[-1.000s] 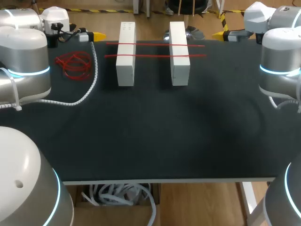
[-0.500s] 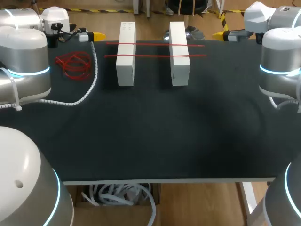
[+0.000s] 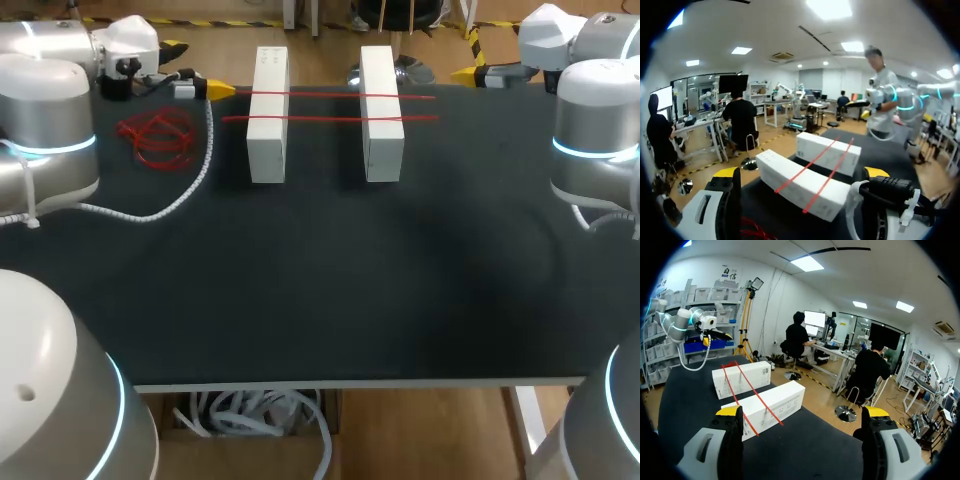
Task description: Grab the tape and strap the tape.
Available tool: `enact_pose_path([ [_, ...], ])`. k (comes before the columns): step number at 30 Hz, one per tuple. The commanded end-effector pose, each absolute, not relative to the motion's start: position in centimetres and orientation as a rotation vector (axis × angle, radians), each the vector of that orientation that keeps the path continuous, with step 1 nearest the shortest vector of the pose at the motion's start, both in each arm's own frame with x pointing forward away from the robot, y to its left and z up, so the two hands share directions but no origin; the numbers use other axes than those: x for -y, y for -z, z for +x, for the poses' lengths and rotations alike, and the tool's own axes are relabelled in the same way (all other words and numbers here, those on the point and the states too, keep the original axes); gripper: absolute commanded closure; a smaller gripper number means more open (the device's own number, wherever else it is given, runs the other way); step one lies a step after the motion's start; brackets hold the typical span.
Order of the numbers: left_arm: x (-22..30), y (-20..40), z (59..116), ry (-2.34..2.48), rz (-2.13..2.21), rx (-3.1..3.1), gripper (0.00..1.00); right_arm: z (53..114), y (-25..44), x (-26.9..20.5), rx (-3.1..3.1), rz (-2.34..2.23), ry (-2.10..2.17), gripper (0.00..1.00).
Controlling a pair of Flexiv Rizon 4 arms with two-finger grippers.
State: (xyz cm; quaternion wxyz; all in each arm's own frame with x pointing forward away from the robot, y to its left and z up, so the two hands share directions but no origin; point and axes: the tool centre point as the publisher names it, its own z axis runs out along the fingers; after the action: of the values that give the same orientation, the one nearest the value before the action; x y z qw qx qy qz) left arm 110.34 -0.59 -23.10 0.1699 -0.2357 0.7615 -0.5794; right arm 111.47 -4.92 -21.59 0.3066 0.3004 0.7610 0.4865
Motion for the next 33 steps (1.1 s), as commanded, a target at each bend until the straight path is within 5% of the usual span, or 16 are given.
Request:
enact_pose_path([
  [1,0.2,24.5,112.1,1.687,-0.579,-2.236,0.0,111.5,21.6,4.9,-2.012,0.794,-1.29,0.0],
  [3,-0.1,25.0,112.6,1.659,-0.56,-2.25,0.16,111.5,21.6,4.9,-2.012,0.794,-1.29,0.0],
  [5,-0.5,25.3,112.9,1.659,-0.556,-2.244,0.18,111.5,21.6,4.9,-2.012,0.794,-1.29,0.0],
  [6,-0.8,25.4,113.1,1.676,-0.554,-2.247,0.5,111.5,21.6,4.9,-2.012,0.794,-1.29,0.0],
  [8,-1.1,25.7,113.5,1.685,-0.58,-2.236,0.66,111.5,21.6,4.9,-2.012,0.794,-1.29,0.0],
  [11,-1.4,25.7,113.9,1.706,-0.569,-2.232,0.54,111.5,21.6,4.9,-2.012,0.794,-1.29,0.0],
  [13,-1.6,25.7,113.9,1.703,-0.546,-2.229,0.68,111.5,21.6,4.9,-2.012,0.794,-1.29,0.0],
  [15,-1.8,25.7,113.9,1.722,-0.521,-2.239,0.56,111.5,21.6,4.9,-2.012,0.794,-1.29,0.0],
  [33,-1.4,27.0,112.6,1.729,-0.29,-2.32,0.57,111.5,21.6,4.9,-2.012,0.794,-1.29,0.0],
])
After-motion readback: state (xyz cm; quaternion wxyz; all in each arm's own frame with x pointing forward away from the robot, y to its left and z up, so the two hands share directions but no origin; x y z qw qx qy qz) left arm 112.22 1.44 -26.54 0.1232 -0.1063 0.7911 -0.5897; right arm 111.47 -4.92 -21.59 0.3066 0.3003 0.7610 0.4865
